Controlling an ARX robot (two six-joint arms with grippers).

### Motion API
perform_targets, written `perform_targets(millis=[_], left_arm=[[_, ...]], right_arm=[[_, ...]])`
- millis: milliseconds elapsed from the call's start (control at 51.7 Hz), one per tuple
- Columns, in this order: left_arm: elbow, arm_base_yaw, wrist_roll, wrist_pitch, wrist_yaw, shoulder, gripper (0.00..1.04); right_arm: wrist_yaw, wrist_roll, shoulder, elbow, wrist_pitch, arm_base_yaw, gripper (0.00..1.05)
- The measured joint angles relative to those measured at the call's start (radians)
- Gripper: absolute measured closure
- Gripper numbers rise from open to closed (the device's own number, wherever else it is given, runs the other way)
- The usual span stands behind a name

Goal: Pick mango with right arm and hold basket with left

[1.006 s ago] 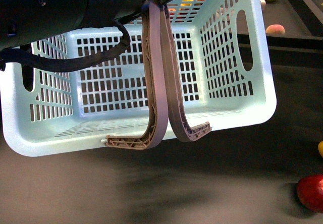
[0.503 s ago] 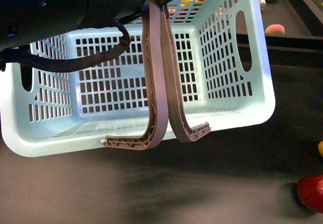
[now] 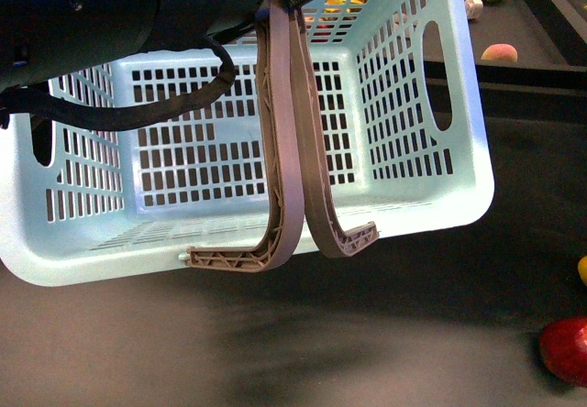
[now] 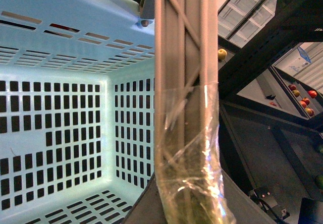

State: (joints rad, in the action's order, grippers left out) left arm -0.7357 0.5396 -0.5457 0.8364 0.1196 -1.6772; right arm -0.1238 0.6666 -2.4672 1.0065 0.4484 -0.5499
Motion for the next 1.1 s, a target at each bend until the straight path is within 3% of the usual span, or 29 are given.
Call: perform_targets(millis=[542,1103], left_arm=[[0.0,0.0,0.0,0.0,0.0,0.0,0.98],[0.0,0.0,0.0,0.0,0.0,0.0,0.98]], right_arm=[[0.066,0.135,-0.138,0.209,-0.06,0.017,0.08],[0.096,0.052,-0.221,0.267,-0.111,0.033,0.08]])
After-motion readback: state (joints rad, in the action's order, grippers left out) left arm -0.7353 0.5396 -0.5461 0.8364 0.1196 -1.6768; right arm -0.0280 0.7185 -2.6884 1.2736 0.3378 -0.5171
